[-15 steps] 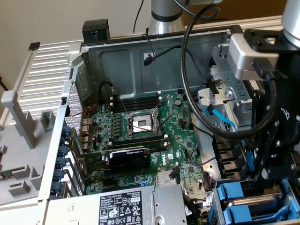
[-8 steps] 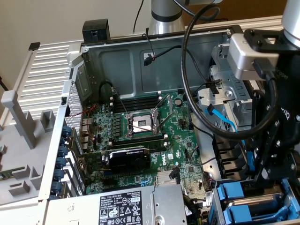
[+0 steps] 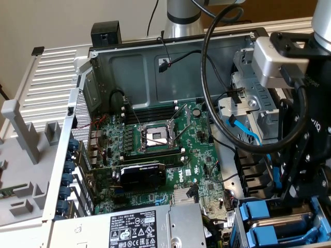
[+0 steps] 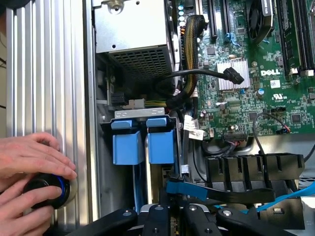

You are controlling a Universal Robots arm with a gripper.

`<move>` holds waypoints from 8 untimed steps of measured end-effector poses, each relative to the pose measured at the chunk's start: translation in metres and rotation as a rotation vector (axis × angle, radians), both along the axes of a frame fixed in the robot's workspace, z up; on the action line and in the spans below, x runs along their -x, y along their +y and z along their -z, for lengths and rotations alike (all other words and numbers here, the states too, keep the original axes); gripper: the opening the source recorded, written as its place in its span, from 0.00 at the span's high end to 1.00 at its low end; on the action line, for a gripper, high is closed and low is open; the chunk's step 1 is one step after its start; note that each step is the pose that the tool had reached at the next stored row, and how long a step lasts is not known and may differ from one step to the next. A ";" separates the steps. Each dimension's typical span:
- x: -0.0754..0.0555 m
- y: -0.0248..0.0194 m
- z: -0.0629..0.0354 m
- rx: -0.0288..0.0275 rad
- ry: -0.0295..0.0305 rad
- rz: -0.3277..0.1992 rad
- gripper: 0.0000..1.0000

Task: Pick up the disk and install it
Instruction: 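Insert the second disk wire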

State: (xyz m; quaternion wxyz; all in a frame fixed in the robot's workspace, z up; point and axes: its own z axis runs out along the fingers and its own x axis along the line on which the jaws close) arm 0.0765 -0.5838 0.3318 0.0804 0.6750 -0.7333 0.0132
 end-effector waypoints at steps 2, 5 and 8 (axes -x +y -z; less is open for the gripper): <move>0.000 -0.0002 0.0001 -0.0001 0.0000 0.000 0.83; 0.000 -0.0003 0.0003 0.0001 0.0000 0.000 0.83; 0.000 -0.0004 0.0004 0.0001 0.0000 0.000 0.83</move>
